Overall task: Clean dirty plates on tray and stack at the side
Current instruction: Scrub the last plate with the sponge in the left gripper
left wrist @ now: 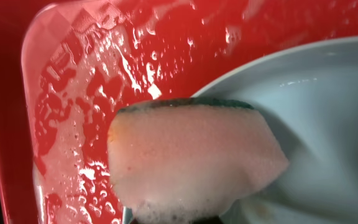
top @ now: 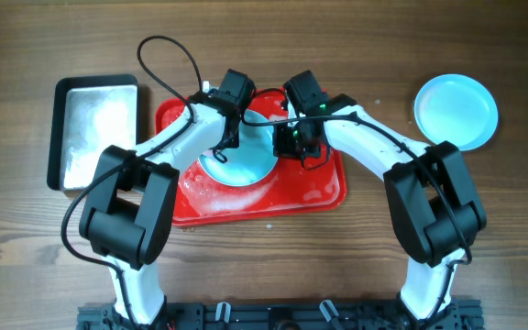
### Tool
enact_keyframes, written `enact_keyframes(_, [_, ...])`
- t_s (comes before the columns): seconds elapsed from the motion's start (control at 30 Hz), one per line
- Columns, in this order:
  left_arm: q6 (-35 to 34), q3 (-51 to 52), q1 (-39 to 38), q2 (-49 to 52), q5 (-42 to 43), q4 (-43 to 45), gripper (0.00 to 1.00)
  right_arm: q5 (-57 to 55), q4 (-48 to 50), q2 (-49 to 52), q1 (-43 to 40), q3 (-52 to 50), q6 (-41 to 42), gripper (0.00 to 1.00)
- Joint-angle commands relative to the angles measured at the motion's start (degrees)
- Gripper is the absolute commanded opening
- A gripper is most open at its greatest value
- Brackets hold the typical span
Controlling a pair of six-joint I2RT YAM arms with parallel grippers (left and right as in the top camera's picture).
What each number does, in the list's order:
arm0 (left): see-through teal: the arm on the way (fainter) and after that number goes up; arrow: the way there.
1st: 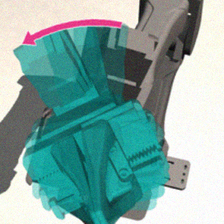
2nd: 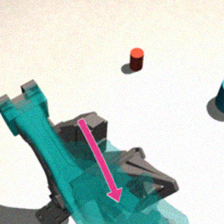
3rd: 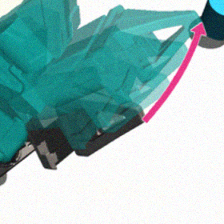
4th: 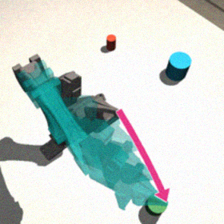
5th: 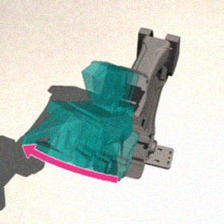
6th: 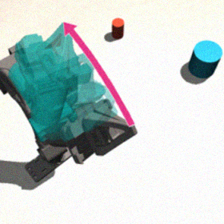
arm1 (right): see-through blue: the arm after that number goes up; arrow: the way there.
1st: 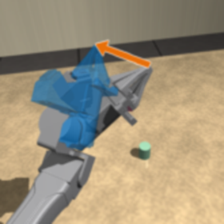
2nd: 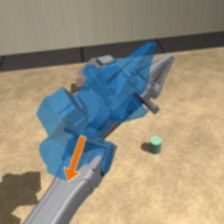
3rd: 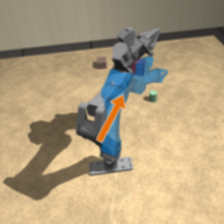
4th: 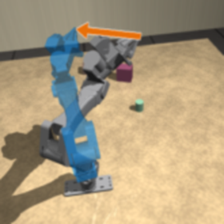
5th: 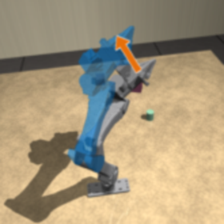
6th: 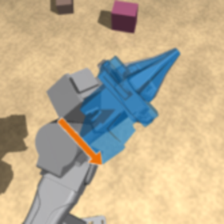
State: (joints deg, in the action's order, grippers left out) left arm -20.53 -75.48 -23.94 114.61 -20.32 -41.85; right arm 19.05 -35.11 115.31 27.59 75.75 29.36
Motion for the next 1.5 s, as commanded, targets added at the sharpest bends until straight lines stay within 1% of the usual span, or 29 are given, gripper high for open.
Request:
enact_keyframes(0.0, [1.03, 1.33, -0.04, 3.3, 11.1, -3.52, 0.04, -1.4, -0.63, 1.14, -0.22, 0.5, -0.72, 0.04])
enact_keyframes(0.17, [1.16, 1.33, 0.07, 4.35, 24.68, -4.02, 0.04, -1.4, -0.72, 1.14, -0.22, 0.5, -0.83, 0.04])
enact_keyframes(0.27, [3.82, 1.33, 0.04, 6.38, 33.81, -4.11, 0.04, -1.38, -0.7, 1.14, -0.22, 0.5, -0.85, 0.04])
enact_keyframes(0.37, [3.85, 1.33, 0.24, 7.82, 39.15, -4.04, 0.04, -1.38, -0.7, 1.14, -0.22, 0.5, -0.85, 0.04])
enact_keyframes(0.43, [4.09, 0.39, 1.4, 7.65, 44.78, -4.17, 0.04, -1.36, -0.7, 1.14, -0.22, 0.5, -0.83, 0.04])
enact_keyframes(0.5, [6.73, -1.05, 2.75, 7.63, 50.14, -4.24, 0.04, -1.38, -0.7, 1.14, -0.22, 0.5, -0.83, 0.04])
enact_keyframes(0.57, [7.08, -2.47, 4.26, 7.52, 52.3, -4.28, 0.04, -1.38, -0.7, 1.14, -0.22, 0.5, -0.85, 0.04])
enact_keyframes(0.63, [7.06, -4.39, 6.1, 7.52, 51.47, -4.28, 0.04, -1.38, -0.7, 1.14, -0.22, 0.5, -0.87, 0.04])
enact_keyframes(0.67, [6.8, -5.2, 6.86, 7.52, 49.09, -4.28, 0.04, -1.38, -0.7, 1.14, -0.22, 0.5, -0.85, 0.04])
enact_keyframes(0.77, [3.61, -6.45, 8.07, 7.5, 32.96, -4.11, 0.04, -1.36, -0.7, 1.14, -0.22, 0.5, -0.83, 0.04])
enact_keyframes(0.9, [3.13, -6.45, 6.69, 7.54, 11.45, -3.34, 0.04, -1.38, -0.63, 1.14, -0.22, 0.5, -0.81, 0.04])
enact_keyframes(1.03, [2.67, -6.45, 4.17, 7.54, -2.32, -2.6, 0.04, -1.38, -0.66, 1.14, -0.22, 0.5, -0.79, 0.04])
enact_keyframes(1.1, [0.28, -6.38, 2.99, 7.54, -6.93, -3.34, 0.04, -1.38, -0.66, 1.14, -0.22, 0.5, -0.81, 0.04])
enact_keyframes(1.17, [0.09, -6.38, 2.14, 7.54, -7.23, -4.87, 0.04, -1.38, -0.66, 1.14, -0.22, 0.5, -0.81, 0.04])
enact_keyframes(1.27, [-3.21, -6.38, 1.55, 7.54, -6.86, -10.34, 0.04, -1.38, -0.66, 1.14, -0.22, 0.5, -0.81, 0.04])
enact_keyframes(1.4, [-3.91, -6.27, 1.6, 7.54, 3.45, -16.59, 0.04, -1.18, -0.63, 1.14, -0.22, 0.5, -0.85, 0.04])
enact_keyframes(1.47, [-2.14, -6.27, 1.6, 7.56, 9.7, -18.34, 0.04, -1.18, -0.66, 1.14, -0.22, 0.5, -0.83, 0.04])
